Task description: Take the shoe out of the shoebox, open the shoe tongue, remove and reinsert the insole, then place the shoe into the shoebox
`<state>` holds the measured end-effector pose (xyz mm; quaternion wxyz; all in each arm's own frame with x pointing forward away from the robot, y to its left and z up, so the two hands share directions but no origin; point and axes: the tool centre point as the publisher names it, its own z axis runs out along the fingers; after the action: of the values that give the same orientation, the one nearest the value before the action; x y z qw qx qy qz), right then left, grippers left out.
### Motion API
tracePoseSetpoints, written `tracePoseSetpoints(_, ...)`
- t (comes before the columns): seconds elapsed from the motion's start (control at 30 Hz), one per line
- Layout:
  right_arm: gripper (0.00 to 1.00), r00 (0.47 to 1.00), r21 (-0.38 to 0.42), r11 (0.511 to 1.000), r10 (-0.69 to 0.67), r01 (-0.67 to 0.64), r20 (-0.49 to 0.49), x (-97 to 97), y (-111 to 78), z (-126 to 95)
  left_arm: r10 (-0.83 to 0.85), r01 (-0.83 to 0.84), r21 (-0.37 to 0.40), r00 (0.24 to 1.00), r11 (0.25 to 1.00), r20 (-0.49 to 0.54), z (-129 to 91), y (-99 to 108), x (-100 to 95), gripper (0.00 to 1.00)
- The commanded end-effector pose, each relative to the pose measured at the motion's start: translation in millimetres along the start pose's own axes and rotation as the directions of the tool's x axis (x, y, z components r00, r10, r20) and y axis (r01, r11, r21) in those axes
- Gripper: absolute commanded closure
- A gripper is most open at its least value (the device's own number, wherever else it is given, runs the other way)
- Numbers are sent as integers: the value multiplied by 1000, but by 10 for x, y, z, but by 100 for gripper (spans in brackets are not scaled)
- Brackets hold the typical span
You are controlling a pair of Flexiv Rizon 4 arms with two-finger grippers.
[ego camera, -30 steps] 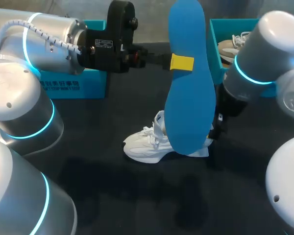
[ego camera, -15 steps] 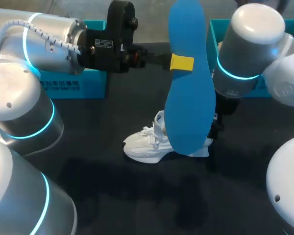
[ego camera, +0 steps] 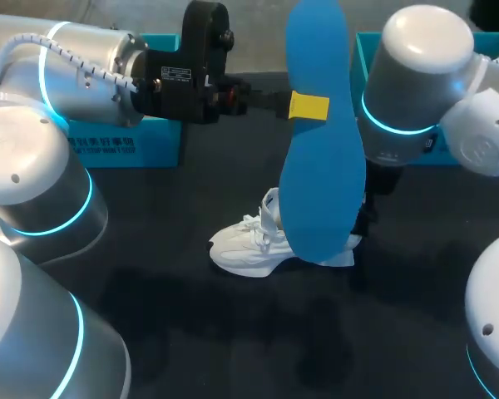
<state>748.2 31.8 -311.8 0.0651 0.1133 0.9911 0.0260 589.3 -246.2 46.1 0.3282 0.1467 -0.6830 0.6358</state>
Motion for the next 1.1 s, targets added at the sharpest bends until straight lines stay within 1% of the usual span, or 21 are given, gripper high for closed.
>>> tracePoseSetpoints(0.03, 0, 1000, 1, 1000, 1, -1, 5, 17, -6, 1, 1, -1, 2, 1000, 1000, -1, 4, 10, -5, 100)
tracePoseSetpoints(0.53, 0, 1000, 1, 1000, 1, -1, 5, 17, -6, 1, 1, -1, 2, 1000, 1000, -1, 4, 10, -5, 100)
tracePoseSetpoints(0.7, 0, 999, 12, 999, -42, 42, -4, -126, 120, 16, 1, -1, 2, 1000, 1000, -1, 4, 10, -5, 100)
tracePoseSetpoints(0.87, 0, 999, 20, 999, -48, 48, -5, -253, 261, 20, 1, -1, 2, 1000, 1000, -1, 4, 10, -5, 100)
tracePoseSetpoints(1.1, 0, 997, 10, 997, -75, 75, -4, -376, 524, 146, 1, -1, 2, 1000, 1000, -1, 4, 10, -5, 100)
